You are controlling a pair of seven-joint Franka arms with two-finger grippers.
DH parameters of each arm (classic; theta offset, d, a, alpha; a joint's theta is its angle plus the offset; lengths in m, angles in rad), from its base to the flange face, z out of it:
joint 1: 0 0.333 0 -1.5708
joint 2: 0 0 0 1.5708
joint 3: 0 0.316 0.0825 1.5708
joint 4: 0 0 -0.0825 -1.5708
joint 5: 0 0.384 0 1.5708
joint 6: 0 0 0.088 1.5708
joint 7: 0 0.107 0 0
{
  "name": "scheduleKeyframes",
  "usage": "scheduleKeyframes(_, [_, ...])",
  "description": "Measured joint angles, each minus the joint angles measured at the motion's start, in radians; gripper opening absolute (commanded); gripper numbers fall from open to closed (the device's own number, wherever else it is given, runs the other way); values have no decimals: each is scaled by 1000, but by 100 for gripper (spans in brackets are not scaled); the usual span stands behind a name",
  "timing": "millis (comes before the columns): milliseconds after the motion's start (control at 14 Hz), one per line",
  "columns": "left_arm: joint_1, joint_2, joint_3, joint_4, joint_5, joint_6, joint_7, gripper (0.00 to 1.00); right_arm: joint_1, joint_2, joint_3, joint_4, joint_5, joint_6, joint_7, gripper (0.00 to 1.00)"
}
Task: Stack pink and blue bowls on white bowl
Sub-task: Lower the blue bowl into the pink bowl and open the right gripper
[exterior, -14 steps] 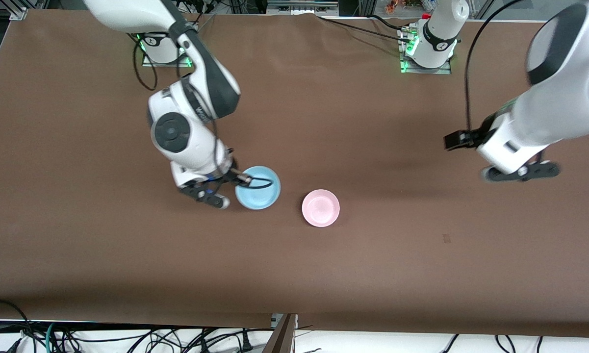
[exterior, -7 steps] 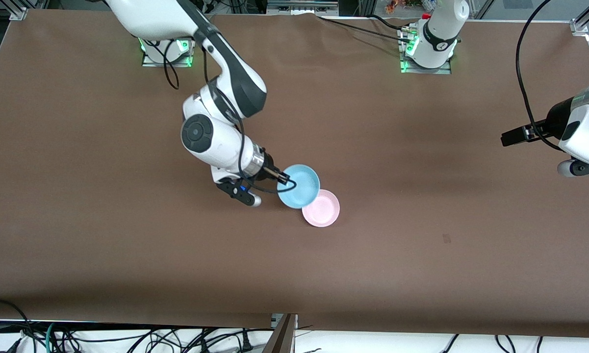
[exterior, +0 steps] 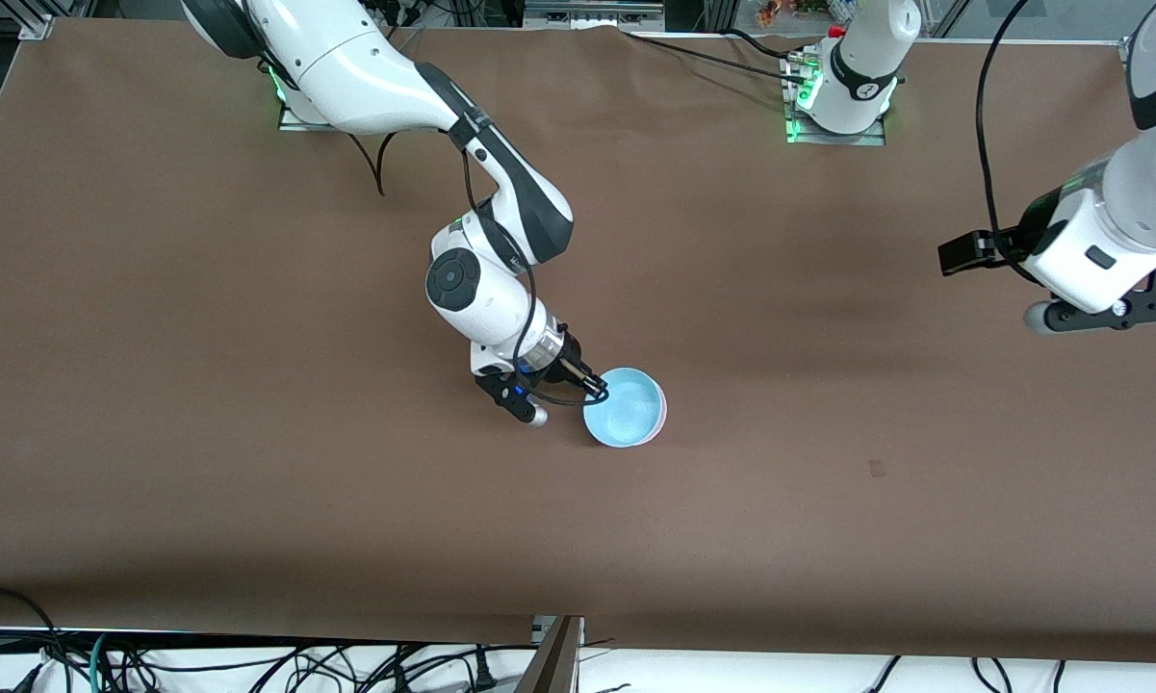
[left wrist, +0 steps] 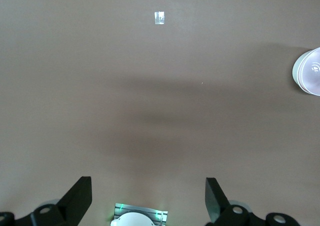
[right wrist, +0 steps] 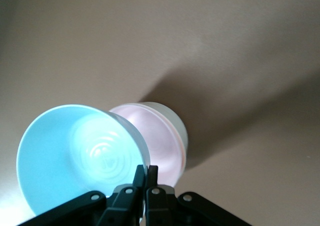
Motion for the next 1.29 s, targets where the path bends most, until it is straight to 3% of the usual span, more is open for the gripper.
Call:
scheduleKeyframes(429, [4,-1,3,0,0,0,0,100,14,37,-1,1,0,66,0,0])
scheduleKeyframes(1286, [8,-5,4,1,0,0,1,100,50,44,-19,1,-68,68,0,0])
